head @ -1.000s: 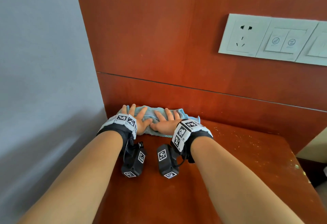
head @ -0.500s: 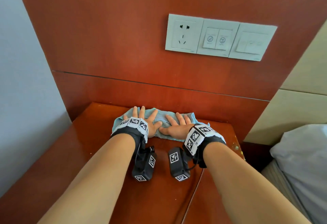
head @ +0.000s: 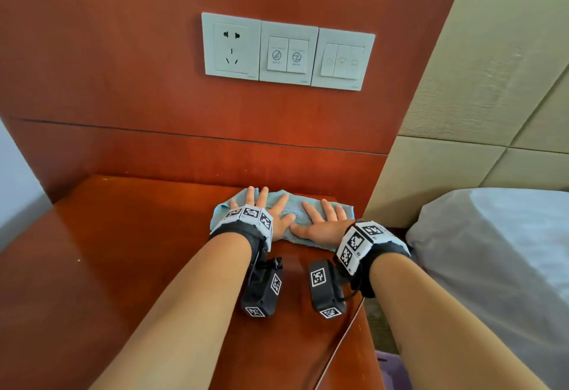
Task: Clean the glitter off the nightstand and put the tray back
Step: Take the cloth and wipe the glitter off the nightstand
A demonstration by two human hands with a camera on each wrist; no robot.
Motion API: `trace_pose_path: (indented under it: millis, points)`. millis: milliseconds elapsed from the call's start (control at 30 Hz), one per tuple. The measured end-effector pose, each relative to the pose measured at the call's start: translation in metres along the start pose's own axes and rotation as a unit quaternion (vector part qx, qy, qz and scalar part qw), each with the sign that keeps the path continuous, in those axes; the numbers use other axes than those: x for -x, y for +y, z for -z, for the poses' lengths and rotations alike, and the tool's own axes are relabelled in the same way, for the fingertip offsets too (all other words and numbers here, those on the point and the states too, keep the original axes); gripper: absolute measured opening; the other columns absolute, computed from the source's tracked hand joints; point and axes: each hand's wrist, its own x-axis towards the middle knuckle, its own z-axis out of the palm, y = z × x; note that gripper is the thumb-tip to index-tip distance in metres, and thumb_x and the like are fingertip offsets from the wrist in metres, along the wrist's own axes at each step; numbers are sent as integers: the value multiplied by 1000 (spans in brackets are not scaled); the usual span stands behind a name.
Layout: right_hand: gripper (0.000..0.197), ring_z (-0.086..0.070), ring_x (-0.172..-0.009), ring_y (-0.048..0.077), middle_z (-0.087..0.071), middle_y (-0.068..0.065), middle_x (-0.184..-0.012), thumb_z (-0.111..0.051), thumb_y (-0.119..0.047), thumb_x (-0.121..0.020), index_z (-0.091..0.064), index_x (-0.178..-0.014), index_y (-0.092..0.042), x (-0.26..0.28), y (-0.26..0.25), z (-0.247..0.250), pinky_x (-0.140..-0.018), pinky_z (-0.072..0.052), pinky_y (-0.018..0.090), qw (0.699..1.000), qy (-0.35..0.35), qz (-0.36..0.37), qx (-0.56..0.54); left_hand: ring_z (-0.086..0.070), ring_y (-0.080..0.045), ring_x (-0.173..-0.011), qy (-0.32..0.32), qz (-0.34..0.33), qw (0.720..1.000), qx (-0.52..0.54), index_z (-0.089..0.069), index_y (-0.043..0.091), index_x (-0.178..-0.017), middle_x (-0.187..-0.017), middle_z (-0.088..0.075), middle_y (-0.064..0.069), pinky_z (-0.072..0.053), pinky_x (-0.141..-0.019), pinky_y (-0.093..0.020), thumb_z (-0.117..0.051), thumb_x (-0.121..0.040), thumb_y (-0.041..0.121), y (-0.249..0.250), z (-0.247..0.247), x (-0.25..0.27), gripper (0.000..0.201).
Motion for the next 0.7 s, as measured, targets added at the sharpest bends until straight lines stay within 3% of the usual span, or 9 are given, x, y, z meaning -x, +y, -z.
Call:
trace_pose_path:
  millis: [300, 700]
  points:
    - [78, 19, -148, 23, 11, -8, -161, -37, -73, -84, -6, -150, -47, 43, 0, -19, -119, 8, 50, 1000, 1, -18, -6, 19, -26, -149, -15, -16, 1000, -17, 3, 48, -150, -163, 12, 5, 6, -116, -60, -19, -94, 65, -4, -8, 39, 63]
    - [79, 18, -148, 24, 10, -7, -162, -39, -73, -84, -5, -151, -45, 139, -8, -65, -119, 11, 48, 999, 6, -35, -6, 19, -26, -149, -14, -33, 999, -30, 4, 48, -150, -163, 13, 5, 6, -116, -59, -18, -94, 65, -23, -33, 138, 63]
